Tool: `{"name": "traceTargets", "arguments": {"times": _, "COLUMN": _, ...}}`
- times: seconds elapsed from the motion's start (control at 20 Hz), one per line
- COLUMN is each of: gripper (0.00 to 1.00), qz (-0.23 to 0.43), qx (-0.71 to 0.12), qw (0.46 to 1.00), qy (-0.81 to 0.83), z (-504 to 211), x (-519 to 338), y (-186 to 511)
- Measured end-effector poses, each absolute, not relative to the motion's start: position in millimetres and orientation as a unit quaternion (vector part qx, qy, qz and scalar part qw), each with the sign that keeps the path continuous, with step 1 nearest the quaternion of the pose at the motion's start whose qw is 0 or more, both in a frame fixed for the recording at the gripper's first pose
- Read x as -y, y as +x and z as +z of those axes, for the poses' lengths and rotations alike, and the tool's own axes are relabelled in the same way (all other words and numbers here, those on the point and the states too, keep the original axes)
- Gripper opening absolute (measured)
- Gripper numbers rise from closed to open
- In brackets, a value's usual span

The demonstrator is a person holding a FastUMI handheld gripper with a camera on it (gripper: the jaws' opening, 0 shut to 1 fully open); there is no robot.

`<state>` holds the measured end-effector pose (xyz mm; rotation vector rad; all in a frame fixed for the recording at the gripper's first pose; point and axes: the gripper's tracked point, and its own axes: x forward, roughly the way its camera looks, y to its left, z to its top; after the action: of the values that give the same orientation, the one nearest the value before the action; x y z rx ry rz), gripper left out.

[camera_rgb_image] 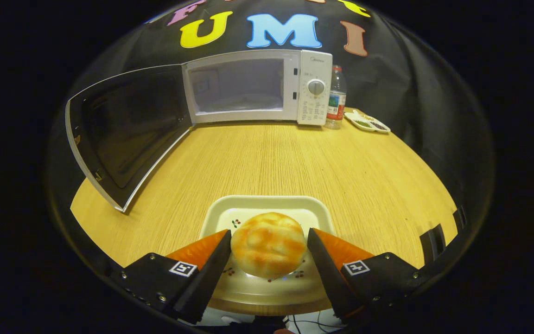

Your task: Open the microwave, put the food inside, and close the microwave door.

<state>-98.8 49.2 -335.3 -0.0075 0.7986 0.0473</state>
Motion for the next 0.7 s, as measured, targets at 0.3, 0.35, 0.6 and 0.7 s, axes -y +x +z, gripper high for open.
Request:
{"name": "traceTargets", "arguments": {"times": 0.3, "gripper": 0.81, "qz": 0.037, "qx": -0.389, "qw": 0.921, "qy": -0.009, "z": -329.1, "x": -50.9, "y": -93.2}}
{"name": "traceTargets", "arguments": {"times": 0.35, "gripper": 0.81, "qz": 0.043, "qx": -0.385, "qw": 0.922, "qy": -0.006, "z": -324.9, "x": -53.2, "y": -91.8}}
{"name": "traceTargets", "arguments": {"times": 0.6, "gripper": 0.81, "qz": 0.059, "qx": -0.355, "qw": 0.932, "qy": 0.035, "z": -294.3, "x": -63.5, "y": -62.4}}
{"name": "traceTargets", "arguments": {"times": 0.7, "gripper": 0.8, "qz": 0.066, "qx": -0.345, "qw": 0.934, "qy": 0.061, "z": -283.1, "x": -67.7, "y": -44.8}}
